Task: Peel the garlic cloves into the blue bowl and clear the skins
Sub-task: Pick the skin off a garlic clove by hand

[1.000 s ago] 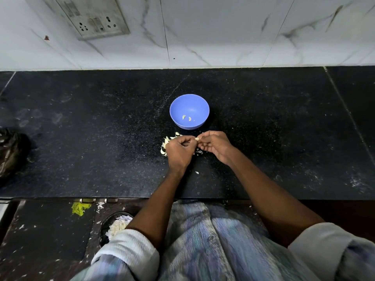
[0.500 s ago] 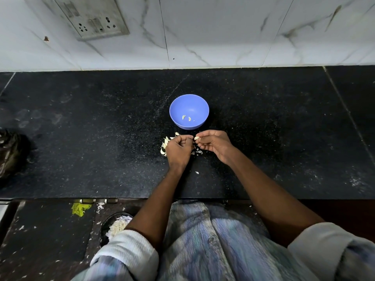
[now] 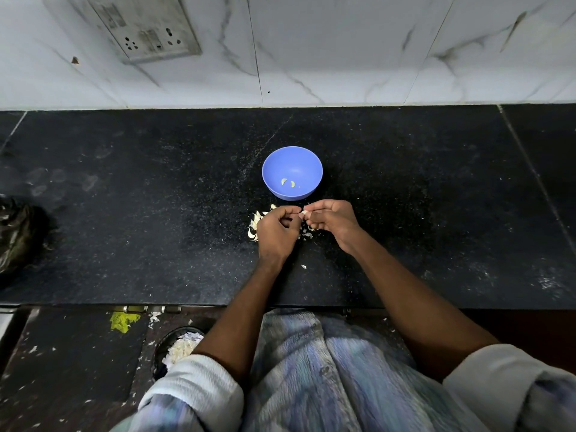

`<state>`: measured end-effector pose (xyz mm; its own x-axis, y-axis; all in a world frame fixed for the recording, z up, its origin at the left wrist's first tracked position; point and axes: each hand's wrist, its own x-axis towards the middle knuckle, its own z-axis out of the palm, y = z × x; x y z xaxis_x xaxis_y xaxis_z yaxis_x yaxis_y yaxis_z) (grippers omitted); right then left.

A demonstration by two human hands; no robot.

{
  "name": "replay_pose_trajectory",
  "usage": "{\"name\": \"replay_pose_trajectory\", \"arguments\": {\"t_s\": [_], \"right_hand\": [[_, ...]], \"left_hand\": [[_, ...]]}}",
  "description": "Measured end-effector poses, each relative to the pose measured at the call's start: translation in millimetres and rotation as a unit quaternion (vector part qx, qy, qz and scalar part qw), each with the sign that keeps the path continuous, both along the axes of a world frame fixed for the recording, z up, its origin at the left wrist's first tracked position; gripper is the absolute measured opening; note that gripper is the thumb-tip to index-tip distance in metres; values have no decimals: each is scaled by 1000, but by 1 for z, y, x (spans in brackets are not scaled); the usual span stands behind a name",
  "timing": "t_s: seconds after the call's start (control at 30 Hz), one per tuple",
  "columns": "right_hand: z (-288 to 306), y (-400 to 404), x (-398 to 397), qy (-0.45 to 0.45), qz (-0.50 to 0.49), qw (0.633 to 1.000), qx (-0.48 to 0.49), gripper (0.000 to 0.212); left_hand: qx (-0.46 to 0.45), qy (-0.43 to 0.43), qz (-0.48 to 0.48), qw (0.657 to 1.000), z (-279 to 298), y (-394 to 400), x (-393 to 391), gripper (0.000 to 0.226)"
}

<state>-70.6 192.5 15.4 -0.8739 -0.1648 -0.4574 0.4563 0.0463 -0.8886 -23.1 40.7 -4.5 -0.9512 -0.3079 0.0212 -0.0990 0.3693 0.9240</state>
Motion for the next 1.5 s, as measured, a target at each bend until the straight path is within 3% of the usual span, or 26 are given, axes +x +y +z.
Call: {"name": "replay_pose_trajectory", "arguments": {"t_s": [0.37,0.97,1.5], "right_hand": [[6,-3,-2,34,16,999,29,14],[0,-3,-1,-7,-8,1000,-17,17],[-1,-3,-3,-1,1,1000,-8,19]], "left_hand": [[85,-19,42,995,-3,3,2,7],[181,-62,54,980,1,5,3,16],[208,-65,71,973,0,6,3,14]]}}
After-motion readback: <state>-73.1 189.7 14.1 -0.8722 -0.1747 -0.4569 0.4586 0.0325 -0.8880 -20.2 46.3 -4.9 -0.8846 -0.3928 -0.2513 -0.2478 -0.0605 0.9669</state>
